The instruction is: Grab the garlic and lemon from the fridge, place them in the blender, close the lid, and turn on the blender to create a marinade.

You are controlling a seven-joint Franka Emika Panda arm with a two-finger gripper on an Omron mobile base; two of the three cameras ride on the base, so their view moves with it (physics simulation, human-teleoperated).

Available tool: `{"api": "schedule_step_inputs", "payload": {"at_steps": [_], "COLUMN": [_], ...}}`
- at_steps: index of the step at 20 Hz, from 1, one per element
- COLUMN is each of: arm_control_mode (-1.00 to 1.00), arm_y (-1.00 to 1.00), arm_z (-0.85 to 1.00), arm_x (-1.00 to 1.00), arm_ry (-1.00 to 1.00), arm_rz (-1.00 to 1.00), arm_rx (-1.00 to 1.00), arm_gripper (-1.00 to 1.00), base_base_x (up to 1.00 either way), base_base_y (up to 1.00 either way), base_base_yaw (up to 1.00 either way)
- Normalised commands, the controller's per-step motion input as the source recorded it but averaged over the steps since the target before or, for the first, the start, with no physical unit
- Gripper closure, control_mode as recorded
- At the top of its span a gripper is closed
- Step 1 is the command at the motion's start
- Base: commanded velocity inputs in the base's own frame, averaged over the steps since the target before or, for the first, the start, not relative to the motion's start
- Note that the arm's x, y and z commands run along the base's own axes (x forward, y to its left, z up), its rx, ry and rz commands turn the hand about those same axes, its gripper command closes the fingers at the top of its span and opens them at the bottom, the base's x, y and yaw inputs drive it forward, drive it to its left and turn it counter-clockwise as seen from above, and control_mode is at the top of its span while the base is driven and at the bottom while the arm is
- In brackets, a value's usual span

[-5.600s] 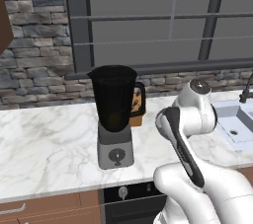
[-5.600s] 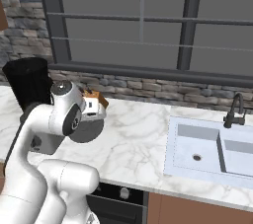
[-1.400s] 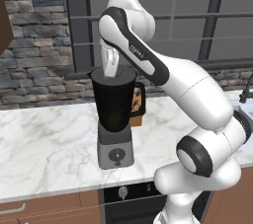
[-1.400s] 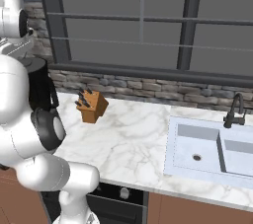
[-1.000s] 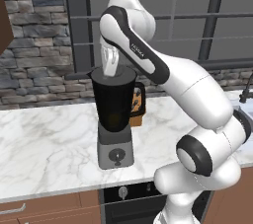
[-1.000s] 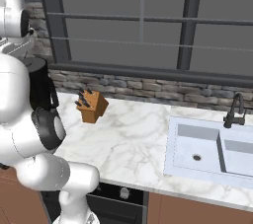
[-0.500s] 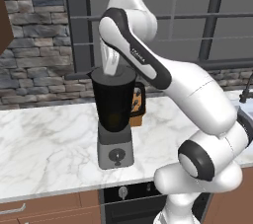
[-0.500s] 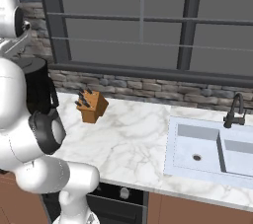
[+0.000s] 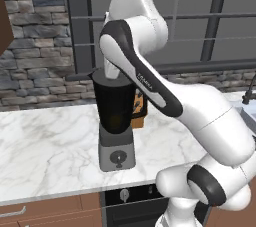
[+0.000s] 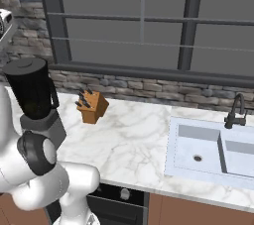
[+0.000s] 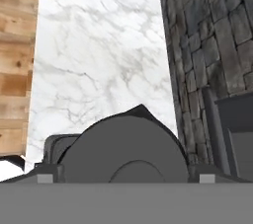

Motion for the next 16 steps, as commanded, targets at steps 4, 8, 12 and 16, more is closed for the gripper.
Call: {"api": "schedule_step_inputs", "payload": {"at_steps": [4, 8, 12, 16], "arm_control_mode": [-1.00, -1.00, -1.00, -1.00], "arm_y": [0.08, 0.00, 0.00, -0.04], "arm_z": [0.06, 0.00, -0.20, -0.51], "arm_x": [-0.87, -0.97, -1.00, -1.00], "arm_ry": [-0.24, -0.18, -0.17, -0.25], "arm_rz": [-0.23, -0.30, -0.37, -0.40], "arm_rx": [0.00, 0.05, 0.11, 0.15], "arm_gripper": [-1.00, -1.00, -1.00, -1.00], "base_base_x": [0.00, 0.00, 0.00, 0.00], "base_base_y": [0.00, 0.00, 0.00, 0.00], "base_base_yaw": [0.00, 0.00, 0.00, 0.00]}}
